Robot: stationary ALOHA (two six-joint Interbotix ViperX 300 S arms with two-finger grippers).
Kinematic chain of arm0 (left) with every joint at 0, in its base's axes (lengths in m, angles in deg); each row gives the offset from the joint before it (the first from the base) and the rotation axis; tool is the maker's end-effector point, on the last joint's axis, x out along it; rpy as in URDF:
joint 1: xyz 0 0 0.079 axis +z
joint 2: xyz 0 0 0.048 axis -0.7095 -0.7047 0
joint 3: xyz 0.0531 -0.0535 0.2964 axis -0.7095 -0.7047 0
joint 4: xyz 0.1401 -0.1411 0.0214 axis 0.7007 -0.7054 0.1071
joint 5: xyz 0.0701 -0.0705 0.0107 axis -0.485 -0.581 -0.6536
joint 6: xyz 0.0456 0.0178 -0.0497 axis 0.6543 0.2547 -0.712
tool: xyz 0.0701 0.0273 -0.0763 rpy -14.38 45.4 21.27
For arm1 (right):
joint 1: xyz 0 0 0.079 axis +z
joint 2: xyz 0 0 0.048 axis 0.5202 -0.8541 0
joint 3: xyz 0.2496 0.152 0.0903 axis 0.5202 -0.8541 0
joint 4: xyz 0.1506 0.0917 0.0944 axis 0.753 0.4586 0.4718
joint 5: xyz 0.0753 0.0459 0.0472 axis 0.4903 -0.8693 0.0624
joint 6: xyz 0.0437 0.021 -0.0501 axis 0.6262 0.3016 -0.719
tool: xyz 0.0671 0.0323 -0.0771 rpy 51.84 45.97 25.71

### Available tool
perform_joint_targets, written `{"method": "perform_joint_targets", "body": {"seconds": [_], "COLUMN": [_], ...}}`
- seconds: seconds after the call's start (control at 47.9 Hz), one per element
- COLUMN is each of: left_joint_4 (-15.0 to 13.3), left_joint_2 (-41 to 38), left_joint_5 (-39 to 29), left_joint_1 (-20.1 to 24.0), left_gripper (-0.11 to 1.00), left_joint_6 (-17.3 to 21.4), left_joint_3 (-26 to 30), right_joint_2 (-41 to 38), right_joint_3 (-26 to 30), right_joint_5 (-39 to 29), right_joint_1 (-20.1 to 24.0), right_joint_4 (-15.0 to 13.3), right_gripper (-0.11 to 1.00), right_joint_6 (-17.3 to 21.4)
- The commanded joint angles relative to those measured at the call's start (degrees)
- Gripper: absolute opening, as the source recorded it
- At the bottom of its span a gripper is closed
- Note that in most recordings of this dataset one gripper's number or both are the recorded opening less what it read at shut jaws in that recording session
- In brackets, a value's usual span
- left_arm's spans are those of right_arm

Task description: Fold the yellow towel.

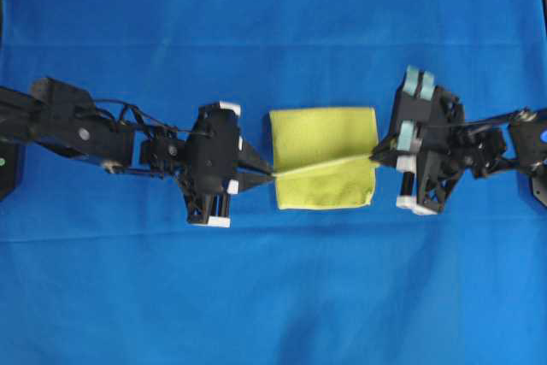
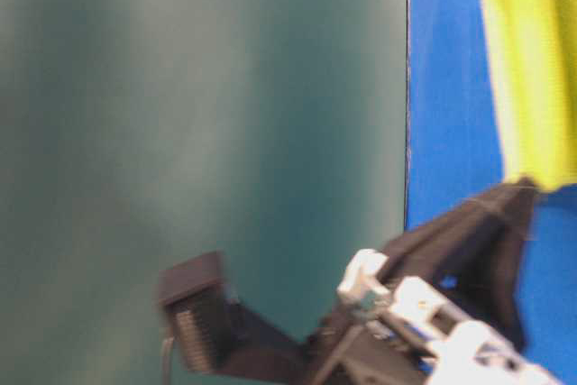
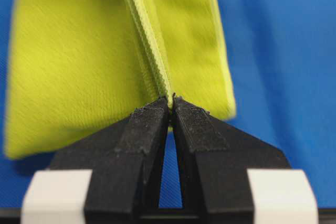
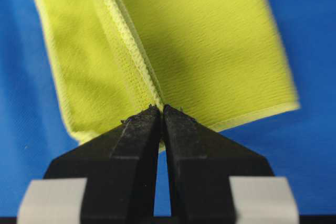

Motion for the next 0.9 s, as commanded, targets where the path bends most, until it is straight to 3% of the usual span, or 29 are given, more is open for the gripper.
{"method": "perform_joint_targets", "body": {"seconds": [0.0,0.146,0.418,0.48,0.543,0.585,0.689,0.773,0.877], "left_joint_4": [-0.1,-0.1,-0.1,-0.1,-0.1,-0.1,-0.1,-0.1,-0.1], "left_joint_2": [-1.4,-3.2,-3.2,-3.2,-3.1,-3.0,-1.9,-0.2,3.3], "left_joint_5": [0.3,1.4,2.2,2.2,2.2,2.2,1.8,0.9,-1.9], "left_joint_1": [-1.1,-1.2,-1.3,-1.3,-1.4,-1.4,-1.4,-1.4,-1.5], "left_gripper": [0.03,0.03,0.04,0.08,0.19,0.28,0.48,0.56,0.55], "left_joint_6": [-0.7,-1.1,-1.1,-1.1,-1.1,-1.1,-1.1,-1.1,-1.1], "left_joint_3": [0.1,1.0,1.4,1.6,1.7,1.8,1.8,1.4,0.7], "right_joint_2": [-1.6,-4.5,-5.0,-5.0,-5.0,-5.0,-4.7,-3.4,-0.2], "right_joint_3": [-0.5,-0.7,-0.6,-0.4,-0.4,-0.3,0.4,1.0,1.9], "right_joint_5": [1.9,6.2,7.6,7.8,8.1,8.3,7.8,6.9,4.2], "right_joint_1": [0.2,0.3,0.6,1.0,1.7,2.2,3.6,4.6,6.0], "right_joint_4": [0.3,0.3,0.3,0.3,0.3,0.3,0.3,0.3,0.3], "right_gripper": [0.03,0.03,0.04,0.04,0.05,0.10,0.41,0.62,0.59], "right_joint_6": [0.4,0.5,0.5,0.5,0.5,0.5,0.5,0.5,0.5]}}
